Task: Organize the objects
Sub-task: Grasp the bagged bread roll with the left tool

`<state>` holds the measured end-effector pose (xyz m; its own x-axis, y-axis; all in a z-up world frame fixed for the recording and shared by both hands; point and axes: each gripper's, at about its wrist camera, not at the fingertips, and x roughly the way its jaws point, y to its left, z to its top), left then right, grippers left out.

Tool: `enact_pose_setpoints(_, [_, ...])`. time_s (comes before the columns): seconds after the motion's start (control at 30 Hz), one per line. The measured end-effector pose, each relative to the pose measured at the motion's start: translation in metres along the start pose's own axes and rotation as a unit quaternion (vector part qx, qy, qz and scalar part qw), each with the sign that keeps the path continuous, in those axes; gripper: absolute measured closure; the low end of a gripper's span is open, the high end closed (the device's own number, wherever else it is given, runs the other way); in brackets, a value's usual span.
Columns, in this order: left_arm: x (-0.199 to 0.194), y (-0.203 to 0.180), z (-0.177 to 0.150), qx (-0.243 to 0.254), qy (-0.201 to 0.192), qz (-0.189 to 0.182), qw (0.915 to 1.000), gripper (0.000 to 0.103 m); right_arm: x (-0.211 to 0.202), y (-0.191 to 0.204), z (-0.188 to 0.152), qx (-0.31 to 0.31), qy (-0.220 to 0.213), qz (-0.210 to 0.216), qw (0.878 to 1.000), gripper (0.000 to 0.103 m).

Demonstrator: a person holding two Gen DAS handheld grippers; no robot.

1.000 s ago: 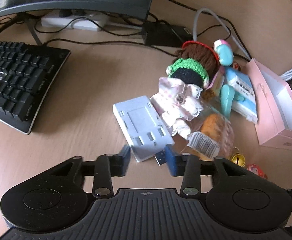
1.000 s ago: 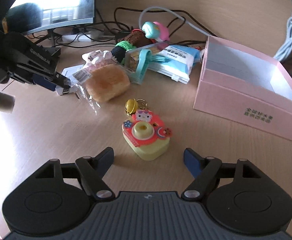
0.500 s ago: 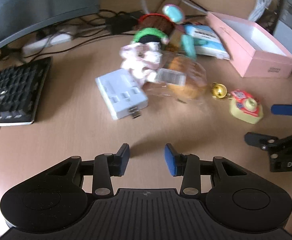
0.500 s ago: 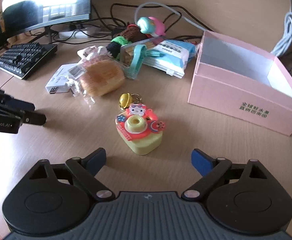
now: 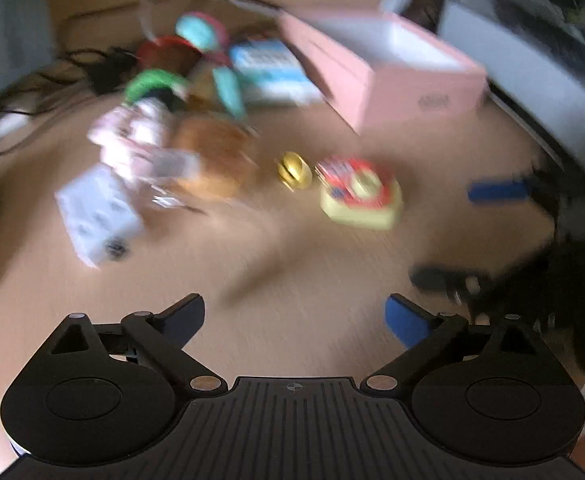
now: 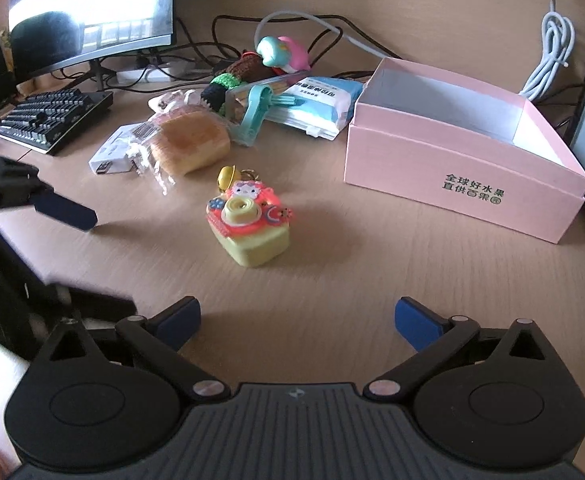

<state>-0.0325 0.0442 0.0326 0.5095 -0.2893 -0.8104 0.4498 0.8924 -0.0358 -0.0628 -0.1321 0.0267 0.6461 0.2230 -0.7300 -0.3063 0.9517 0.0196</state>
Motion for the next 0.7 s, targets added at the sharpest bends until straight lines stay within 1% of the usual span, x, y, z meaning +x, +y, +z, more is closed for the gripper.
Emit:
enact_pose_setpoints(0.07, [-0.01,0.005,0.009,0.005,-0.032,0.039,0.9987,0.003,-0.001,-0.001,0.0,-0.007,0.005,0.006,1.0,0.0])
enact_pose_setpoints(0.1, [-0.009,0.006,0.018,0.006,-0.044,0.051,0.9977,0.003,-0.001,-0.001,0.0,-0.01,0.006,0.009,1.0,0.0])
enact_pose_setpoints(0.17, [0.003,0.01,0.04,0.0,-0.048,0.07,0.9964,0.003,-0.002,-0.001,-0.001,-0.012,0.003,0.01,1.0,0.0])
enact_pose_setpoints(0.23, [0.022,0.011,0.058,-0.004,-0.046,0.075,0.9961,0.003,-0.002,0.0,-0.001,-0.011,0.005,0.009,1.0,0.0])
enact_pose_setpoints(0.3, [0.041,0.008,0.068,0.005,-0.037,0.085,0.9957,0.003,-0.004,0.0,0.0,-0.003,0.009,0.013,1.0,0.0])
enact_pose_setpoints(0.37, [0.056,0.003,0.073,0.025,-0.03,0.085,0.9956,0.002,-0.011,-0.001,0.001,0.006,-0.004,0.019,1.0,0.0])
enact_pose_setpoints(0.4, [0.058,0.002,0.073,0.027,-0.036,0.077,0.996,0.004,-0.016,0.0,0.001,0.005,-0.014,0.018,1.0,0.0])
enact_pose_setpoints(0.43, [0.059,0.0,0.072,0.03,-0.033,0.069,0.9966,0.008,-0.019,0.001,0.003,0.003,-0.023,0.016,1.0,0.0])
enact_pose_setpoints(0.47, [0.059,0.0,0.07,0.032,-0.028,0.062,0.9972,0.037,-0.021,0.002,0.005,0.003,-0.031,0.013,0.999,0.0])
enact_pose_setpoints(0.5, [0.055,0.0,0.067,0.033,-0.023,0.053,0.9978,0.044,-0.021,0.003,0.008,0.006,-0.037,0.01,0.999,0.0])
enact_pose_setpoints(0.6, [0.035,0.006,0.049,0.029,-0.012,0.043,0.9986,0.044,-0.01,0.006,0.022,0.021,-0.039,0.013,0.999,0.0])
enact_pose_setpoints(0.7, [0.003,0.02,0.025,0.0,-0.012,0.029,0.9995,0.045,0.011,0.018,0.033,0.018,-0.039,0.005,0.999,0.001])
